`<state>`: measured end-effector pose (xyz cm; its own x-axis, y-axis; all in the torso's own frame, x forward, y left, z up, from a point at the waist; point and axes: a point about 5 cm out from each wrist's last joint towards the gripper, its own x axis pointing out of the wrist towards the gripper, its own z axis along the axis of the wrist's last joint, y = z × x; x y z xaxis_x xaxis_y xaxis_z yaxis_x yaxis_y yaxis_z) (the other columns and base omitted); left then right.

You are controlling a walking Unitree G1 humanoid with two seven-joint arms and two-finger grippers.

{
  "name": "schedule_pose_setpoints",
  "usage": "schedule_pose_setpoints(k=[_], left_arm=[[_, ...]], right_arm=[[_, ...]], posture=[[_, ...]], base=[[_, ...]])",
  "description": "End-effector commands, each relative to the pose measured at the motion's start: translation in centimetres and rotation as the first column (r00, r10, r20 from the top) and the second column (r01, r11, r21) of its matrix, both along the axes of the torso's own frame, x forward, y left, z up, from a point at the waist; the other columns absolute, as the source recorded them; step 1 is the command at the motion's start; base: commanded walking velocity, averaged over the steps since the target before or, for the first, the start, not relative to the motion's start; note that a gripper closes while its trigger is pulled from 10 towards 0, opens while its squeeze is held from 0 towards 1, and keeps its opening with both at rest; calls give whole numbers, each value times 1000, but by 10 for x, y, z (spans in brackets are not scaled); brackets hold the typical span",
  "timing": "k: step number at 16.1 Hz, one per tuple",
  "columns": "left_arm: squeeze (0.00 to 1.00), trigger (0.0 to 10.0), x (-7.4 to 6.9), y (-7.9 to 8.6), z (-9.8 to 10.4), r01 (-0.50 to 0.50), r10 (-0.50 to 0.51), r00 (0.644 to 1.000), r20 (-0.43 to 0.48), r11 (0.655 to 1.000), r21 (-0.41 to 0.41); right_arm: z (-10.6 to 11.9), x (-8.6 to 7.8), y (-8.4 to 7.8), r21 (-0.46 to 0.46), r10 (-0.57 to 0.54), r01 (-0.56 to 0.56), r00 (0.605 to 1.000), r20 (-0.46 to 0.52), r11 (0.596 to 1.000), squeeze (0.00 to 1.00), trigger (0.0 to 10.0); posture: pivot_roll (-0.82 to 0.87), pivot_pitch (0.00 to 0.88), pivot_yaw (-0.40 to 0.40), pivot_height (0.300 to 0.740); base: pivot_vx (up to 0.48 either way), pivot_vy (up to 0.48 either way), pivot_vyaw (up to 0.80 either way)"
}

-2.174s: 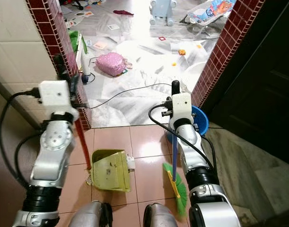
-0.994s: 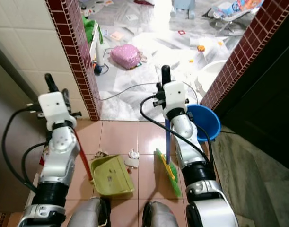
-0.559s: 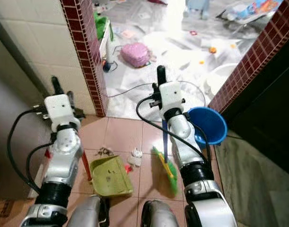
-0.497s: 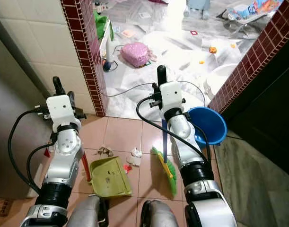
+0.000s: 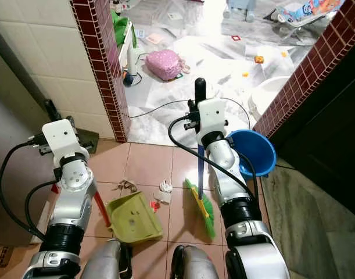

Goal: Sweep floor

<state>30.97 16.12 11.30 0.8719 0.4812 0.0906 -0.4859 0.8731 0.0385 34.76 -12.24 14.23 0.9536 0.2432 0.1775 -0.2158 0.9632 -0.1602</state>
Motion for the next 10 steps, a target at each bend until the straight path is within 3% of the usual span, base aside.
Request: schedule_pose_setpoints(k=[1,4,7,10], left_arm=[[0,10000,1,-4,-5,7,-6,1000,-23,1000,13],[0,10000,7,-18,-8,63,-63,998,-26,998,4],[0,10000,11,-23,-3,108,-108,994,4,994,26],[0,10000,16,-33,-18,171,-174,981,-83,984,-41]], right_arm=[[9,2,1,44,-5,4,1000,23,999,0,10000],[12,5,7,106,33,-34,999,12,994,0,10000],[16,6,10,103,60,-62,998,25,993,0,10000],[13,5,21,160,156,-150,987,-29,976,0,10000]], posture=[[-21,167,-62,740],[-21,165,-65,740],[-28,161,-66,740],[-26,159,-72,740]], base=[[0,0,0],[0,0,0],[0,0,0],[0,0,0]])
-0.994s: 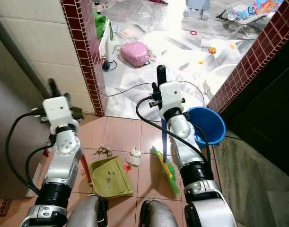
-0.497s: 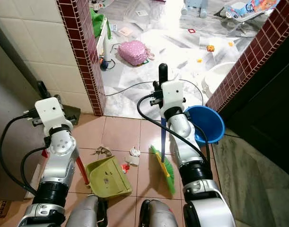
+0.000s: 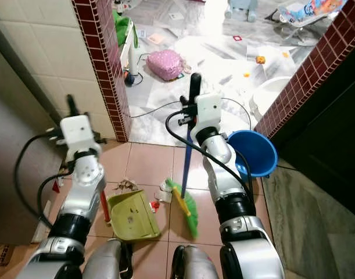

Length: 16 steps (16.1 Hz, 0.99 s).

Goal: Sweep floor

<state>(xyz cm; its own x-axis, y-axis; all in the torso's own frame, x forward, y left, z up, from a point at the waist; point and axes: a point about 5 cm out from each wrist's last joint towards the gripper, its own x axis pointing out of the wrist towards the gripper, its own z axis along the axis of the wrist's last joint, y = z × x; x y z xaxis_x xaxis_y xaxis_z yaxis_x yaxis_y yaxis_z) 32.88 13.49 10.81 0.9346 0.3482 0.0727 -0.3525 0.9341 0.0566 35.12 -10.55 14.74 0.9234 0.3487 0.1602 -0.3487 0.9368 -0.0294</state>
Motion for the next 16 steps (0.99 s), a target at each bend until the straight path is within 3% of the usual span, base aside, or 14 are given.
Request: schedule_pose_setpoints(k=[1,5,10,14,16], left_arm=[[0,10000,-1,-10,-16,44,-48,996,-79,997,-58],[0,10000,4,-24,-24,130,-144,983,-117,985,-117],[0,10000,7,-25,-24,152,-170,981,-94,974,-167],[0,10000,10,-29,-12,187,-200,979,-37,957,-222],[0,10000,9,-33,-8,219,-230,973,-28,950,-222]], right_arm=[[7,0,8,43,63,-63,998,-2,997,0,10000],[5,-3,10,70,195,-191,979,-58,979,0,10000],[25,1,12,219,286,-264,956,-72,939,0,10000],[44,6,4,75,206,-209,977,45,975,0,10000],[54,9,-1,78,174,-180,982,76,981,0,10000]], posture=[[-27,158,-70,740],[-34,157,-68,740],[-41,153,-60,740],[-43,147,-62,740],[-39,143,-58,740]], base=[[0,0,0],[0,0,0],[0,0,0],[0,0,0],[0,0,0]])
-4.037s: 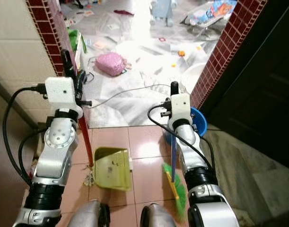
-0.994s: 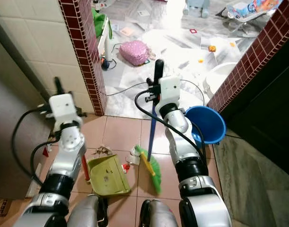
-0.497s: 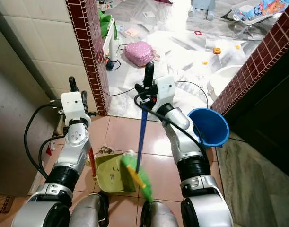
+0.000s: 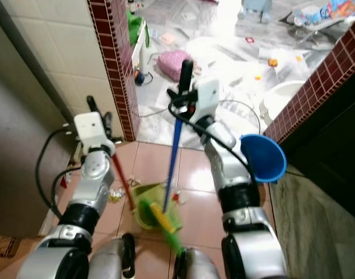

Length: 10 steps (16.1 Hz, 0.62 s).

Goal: Sweep floor

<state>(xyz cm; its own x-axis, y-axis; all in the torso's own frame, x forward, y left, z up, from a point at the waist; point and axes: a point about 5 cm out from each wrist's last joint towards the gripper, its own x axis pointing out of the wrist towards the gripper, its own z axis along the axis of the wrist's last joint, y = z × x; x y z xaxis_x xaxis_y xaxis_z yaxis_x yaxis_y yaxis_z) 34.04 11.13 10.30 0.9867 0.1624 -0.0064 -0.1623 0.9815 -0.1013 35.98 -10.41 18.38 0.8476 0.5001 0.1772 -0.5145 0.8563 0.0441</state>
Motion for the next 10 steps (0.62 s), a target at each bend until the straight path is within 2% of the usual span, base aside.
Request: schedule_pose_setpoints(k=[1,2,3,4,7,10], left_arm=[[0,10000,-3,-12,-2,50,-51,999,-18,997,-55],[0,10000,-3,-13,0,72,-72,997,-10,996,-62],[0,10000,-3,-18,10,157,-155,987,26,984,-79],[0,10000,-4,-18,15,179,-177,983,43,981,-68],[0,10000,-7,-12,27,175,-172,984,49,981,-78],[0,10000,-14,-1,38,157,-155,985,77,987,-21]], right_arm=[[24,2,-5,30,-32,29,995,96,999,0,10000],[29,4,-7,42,-53,49,993,108,998,0,10000],[37,6,-9,58,-77,70,989,129,996,0,10000],[40,7,-10,64,-87,79,987,137,995,0,10000],[46,9,-12,79,-122,111,980,156,991,0,10000],[52,10,-18,37,-174,170,962,212,985,0,10000]], posture=[[-40,141,-55,740],[-40,141,-55,740],[-37,139,-53,740],[-36,139,-53,740],[-30,140,-51,740],[-29,143,-49,740]], base=[[0,0,0],[0,0,0],[0,0,0],[0,0,0],[0,0,0],[0,0,0]])
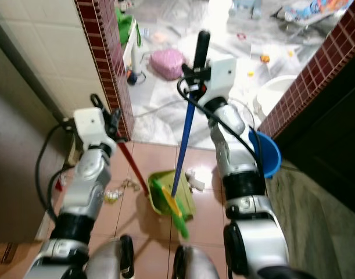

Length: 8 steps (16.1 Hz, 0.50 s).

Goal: Sweep floor

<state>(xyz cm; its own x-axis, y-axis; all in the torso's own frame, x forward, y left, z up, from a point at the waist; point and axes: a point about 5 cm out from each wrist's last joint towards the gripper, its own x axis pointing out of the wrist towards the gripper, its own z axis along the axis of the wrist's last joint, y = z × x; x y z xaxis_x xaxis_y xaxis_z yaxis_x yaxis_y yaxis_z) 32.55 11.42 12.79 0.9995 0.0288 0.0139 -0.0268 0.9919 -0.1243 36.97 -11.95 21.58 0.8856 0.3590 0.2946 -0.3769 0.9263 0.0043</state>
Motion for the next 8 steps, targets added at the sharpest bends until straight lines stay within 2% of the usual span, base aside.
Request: schedule_pose_setpoints(k=[1,4,6,8], left_arm=[[0,10000,-2,-1,18,19,-20,997,75,1000,19],[0,10000,-7,7,28,7,-14,995,103,998,68],[0,10000,-10,12,22,-11,5,997,75,996,88],[0,10000,-16,17,12,-20,18,999,28,998,67]], right_arm=[[21,1,-5,-27,-31,34,994,104,999,0,10000],[17,1,-12,-97,-75,87,989,129,991,0,10000],[15,-1,-12,-152,-95,121,981,170,981,0,10000],[12,-3,-14,-207,-130,175,968,213,963,0,10000]], posture=[[-28,144,-51,740],[-26,146,-53,740],[-25,147,-55,740],[-25,148,-56,740]], base=[[0,0,0],[0,0,0],[0,0,0],[0,0,0]])
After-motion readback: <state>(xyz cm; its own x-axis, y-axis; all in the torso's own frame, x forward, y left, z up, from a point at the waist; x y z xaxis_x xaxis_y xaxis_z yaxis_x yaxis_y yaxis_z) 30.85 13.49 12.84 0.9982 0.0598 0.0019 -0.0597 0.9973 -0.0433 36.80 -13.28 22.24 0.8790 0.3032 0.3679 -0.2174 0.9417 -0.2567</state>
